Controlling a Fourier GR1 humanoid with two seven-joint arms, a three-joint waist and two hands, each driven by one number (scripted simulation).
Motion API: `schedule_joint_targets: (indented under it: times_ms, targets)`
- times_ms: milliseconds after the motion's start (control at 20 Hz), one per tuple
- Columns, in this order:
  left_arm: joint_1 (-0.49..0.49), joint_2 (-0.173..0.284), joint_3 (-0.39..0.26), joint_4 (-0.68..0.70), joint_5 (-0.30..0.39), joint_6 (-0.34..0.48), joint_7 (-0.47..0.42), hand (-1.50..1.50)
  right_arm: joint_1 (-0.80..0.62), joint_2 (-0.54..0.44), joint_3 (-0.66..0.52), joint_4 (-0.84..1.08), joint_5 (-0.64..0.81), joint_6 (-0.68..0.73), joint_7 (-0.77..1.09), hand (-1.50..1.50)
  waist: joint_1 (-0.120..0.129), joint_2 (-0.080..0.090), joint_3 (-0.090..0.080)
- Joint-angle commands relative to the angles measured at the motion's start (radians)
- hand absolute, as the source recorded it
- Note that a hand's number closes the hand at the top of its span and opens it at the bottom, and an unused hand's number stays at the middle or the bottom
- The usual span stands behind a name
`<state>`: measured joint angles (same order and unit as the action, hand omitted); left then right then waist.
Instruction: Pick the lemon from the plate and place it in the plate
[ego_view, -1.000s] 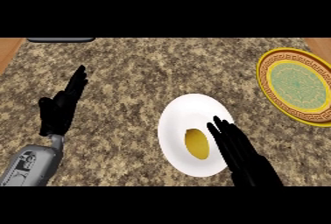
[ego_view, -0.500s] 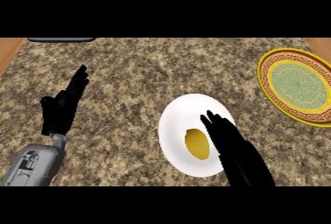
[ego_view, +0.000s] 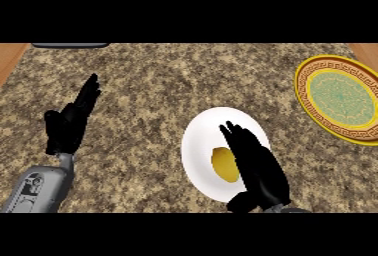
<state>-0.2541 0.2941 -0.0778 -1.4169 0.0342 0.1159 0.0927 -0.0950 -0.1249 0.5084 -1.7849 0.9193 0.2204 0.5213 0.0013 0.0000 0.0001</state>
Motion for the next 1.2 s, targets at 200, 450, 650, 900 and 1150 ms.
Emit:
schedule_joint_targets:
  times_ms: [200,450,650,900,1150]
  targets:
    - [-0.01,-0.027,0.068,0.057,-0.031,-0.058,-0.028,0.0,-0.019,0.047,-0.045,0.109,0.033,0.008,-0.055,-1.5,-0.002,0.0,0.0]
    - [0.017,-0.072,0.042,0.008,-0.086,-0.038,-0.015,0.0,0.003,0.073,-0.03,0.215,0.099,-0.066,-0.092,-1.5,-0.002,0.0,0.0]
    - [0.007,-0.118,0.008,-0.012,-0.137,0.021,0.028,0.0,0.011,0.015,-0.084,0.229,0.093,-0.167,-0.231,1.5,-0.003,-0.001,0.0]
    - [0.073,-0.125,0.027,-0.036,-0.135,-0.025,-0.024,0.0,-0.02,0.066,-0.095,0.256,0.138,-0.172,-0.208,1.5,0.0,-0.001,0.0]
    - [0.014,-0.102,0.066,-0.082,-0.118,-0.06,0.076,0.0,0.018,0.092,-0.085,0.211,0.166,-0.243,-0.23,1.5,-0.002,-0.001,0.0]
